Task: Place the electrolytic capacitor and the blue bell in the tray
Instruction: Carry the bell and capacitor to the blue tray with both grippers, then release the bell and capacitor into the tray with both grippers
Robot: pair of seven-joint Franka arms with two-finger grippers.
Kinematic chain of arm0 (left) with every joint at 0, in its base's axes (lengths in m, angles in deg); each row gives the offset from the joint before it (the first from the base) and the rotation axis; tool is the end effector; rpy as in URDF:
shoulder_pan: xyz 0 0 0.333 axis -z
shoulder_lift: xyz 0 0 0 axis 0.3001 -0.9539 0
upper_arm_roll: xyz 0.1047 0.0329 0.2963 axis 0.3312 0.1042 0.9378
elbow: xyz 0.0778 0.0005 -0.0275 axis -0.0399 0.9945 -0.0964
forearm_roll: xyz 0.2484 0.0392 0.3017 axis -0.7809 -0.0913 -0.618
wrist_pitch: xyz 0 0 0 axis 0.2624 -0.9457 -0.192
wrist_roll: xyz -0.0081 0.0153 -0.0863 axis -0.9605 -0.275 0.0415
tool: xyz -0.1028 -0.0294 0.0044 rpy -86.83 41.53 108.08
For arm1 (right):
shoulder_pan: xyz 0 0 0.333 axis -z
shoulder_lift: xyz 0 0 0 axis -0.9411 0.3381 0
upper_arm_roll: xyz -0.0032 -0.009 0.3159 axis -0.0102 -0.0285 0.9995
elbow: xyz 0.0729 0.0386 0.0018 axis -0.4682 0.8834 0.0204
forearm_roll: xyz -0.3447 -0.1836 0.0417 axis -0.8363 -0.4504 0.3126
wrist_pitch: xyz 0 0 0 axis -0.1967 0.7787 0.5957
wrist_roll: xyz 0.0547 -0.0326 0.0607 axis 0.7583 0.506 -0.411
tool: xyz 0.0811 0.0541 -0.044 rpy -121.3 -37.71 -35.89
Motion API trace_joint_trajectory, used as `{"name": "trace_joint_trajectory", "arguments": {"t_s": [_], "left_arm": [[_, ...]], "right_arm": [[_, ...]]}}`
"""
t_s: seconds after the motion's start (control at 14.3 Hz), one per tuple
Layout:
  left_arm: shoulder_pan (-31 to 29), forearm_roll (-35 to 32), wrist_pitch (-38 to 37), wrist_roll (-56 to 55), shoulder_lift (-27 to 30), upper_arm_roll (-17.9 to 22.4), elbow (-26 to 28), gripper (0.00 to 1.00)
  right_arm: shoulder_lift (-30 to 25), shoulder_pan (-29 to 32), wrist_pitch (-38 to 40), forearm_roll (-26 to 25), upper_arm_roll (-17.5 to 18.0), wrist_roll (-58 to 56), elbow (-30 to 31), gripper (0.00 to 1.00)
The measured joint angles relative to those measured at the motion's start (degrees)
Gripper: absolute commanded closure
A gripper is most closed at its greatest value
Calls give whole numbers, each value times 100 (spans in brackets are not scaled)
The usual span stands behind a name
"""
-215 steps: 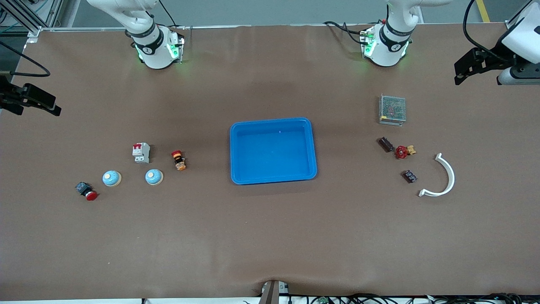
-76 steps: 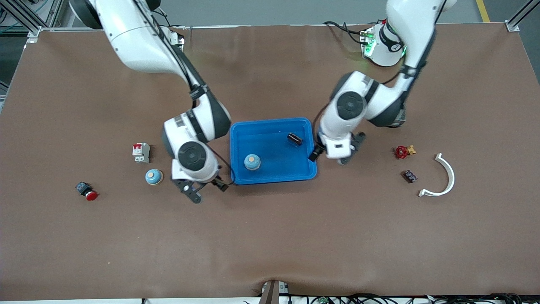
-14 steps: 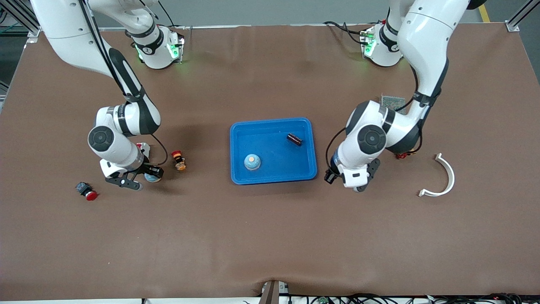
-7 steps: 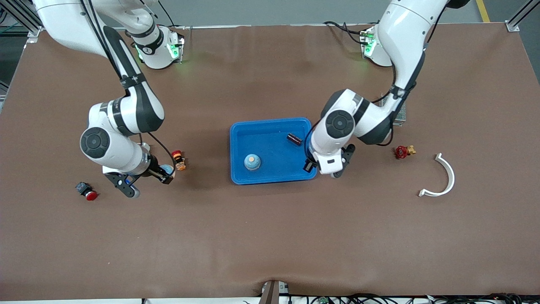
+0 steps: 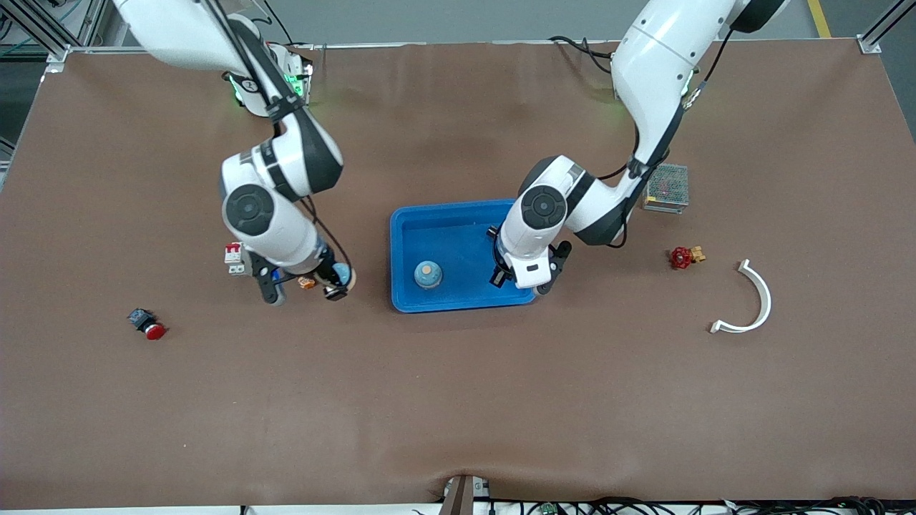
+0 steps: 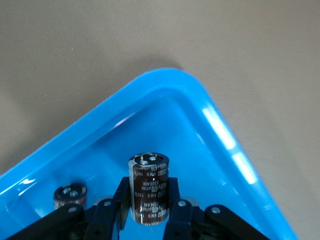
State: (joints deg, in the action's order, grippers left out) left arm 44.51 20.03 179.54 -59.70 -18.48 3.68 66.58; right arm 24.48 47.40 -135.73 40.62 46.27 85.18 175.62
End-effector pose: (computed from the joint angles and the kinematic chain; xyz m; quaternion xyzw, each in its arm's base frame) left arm 0.5291 -0.4176 0.2037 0.8666 0.4952 -0.0512 0.0351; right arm 0.5720 0.2872 0.3155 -0.8305 0.5560 0.0292 0.0174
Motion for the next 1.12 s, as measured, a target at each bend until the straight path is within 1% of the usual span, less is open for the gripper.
{"name": "trace_joint_trajectory", "arguments": {"t_s": [0.21, 0.28, 0.35, 0.42, 0.49, 0.63, 0.91, 1.12], "left_arm": [[-3, -28, 35, 0, -101, 11, 125, 100], [-3, -29, 34, 0, -95, 11, 126, 95], [-3, -29, 34, 0, -95, 11, 128, 63], [-3, -30, 34, 0, -95, 11, 128, 16], [-5, -30, 34, 0, -97, 13, 133, 0], [-19, -30, 36, 0, -97, 21, 132, 0], [-82, -34, 55, 1, 42, 56, -25, 0], [-139, -65, -264, 154, 233, 61, -410, 0]], "right_arm": [[-3, -433, -4, -163, -1, 844, 1, 100], [-2, -576, -2, -269, -1, 1120, 14, 100], [-1, -708, -7, -353, -1, 1349, 51, 100], [1, -834, -48, -410, 0, 1548, 110, 100], [5, -963, -139, -435, 1, 1717, 191, 100], [17, -1228, -311, -516, 0, 2038, 351, 100], [132, -1637, -461, -899, -1, 2776, 476, 100], [401, -1762, -676, -1029, -3, 3006, 517, 100]]}}
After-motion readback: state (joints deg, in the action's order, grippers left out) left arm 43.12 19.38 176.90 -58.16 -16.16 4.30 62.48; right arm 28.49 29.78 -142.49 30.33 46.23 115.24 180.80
